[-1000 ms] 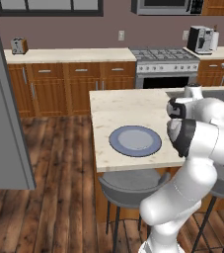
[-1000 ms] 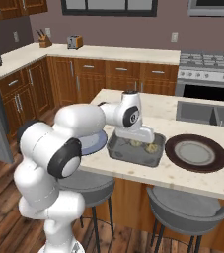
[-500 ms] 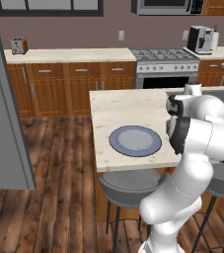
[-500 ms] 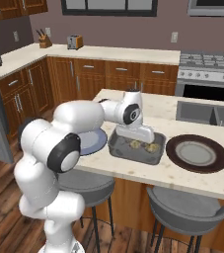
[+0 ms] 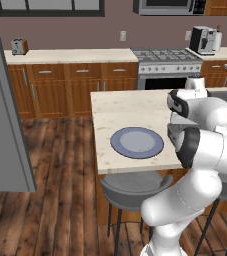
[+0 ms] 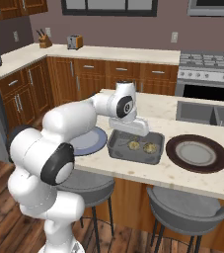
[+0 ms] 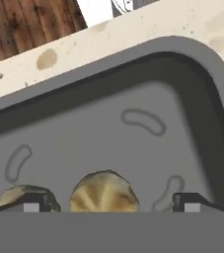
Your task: Place two dumplings into each of the tupperware containers and then place the containers in the fridge.
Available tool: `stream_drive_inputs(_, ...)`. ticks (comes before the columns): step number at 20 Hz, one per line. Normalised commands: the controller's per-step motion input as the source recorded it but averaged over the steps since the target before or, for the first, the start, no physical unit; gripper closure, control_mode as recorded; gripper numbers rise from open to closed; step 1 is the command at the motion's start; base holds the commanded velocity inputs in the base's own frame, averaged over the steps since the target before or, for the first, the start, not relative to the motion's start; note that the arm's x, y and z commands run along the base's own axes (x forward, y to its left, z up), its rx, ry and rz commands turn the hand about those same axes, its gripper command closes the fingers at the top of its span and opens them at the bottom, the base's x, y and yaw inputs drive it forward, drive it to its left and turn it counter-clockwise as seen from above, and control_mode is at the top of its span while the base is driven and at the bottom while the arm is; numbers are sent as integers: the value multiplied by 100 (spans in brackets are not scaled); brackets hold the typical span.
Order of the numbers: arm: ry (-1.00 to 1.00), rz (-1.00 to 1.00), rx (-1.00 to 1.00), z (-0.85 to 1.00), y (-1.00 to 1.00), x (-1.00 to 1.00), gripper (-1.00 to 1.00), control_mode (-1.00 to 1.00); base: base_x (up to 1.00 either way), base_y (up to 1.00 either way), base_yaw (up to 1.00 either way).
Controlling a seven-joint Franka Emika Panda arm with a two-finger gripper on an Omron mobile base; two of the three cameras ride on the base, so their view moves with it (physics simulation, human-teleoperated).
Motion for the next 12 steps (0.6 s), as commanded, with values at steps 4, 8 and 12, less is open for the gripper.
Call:
stream_drive_inputs(4, -23, 18, 0, 74, 6, -41, -100, -100, 0, 0, 0)
stream_drive_inputs(8, -11, 41, -1, 29, 27, -73, -100, -100, 0, 0, 0)
stream_drive_inputs(12, 4, 45, -10, 4, 54, -32, -100, -100, 0, 0, 0)
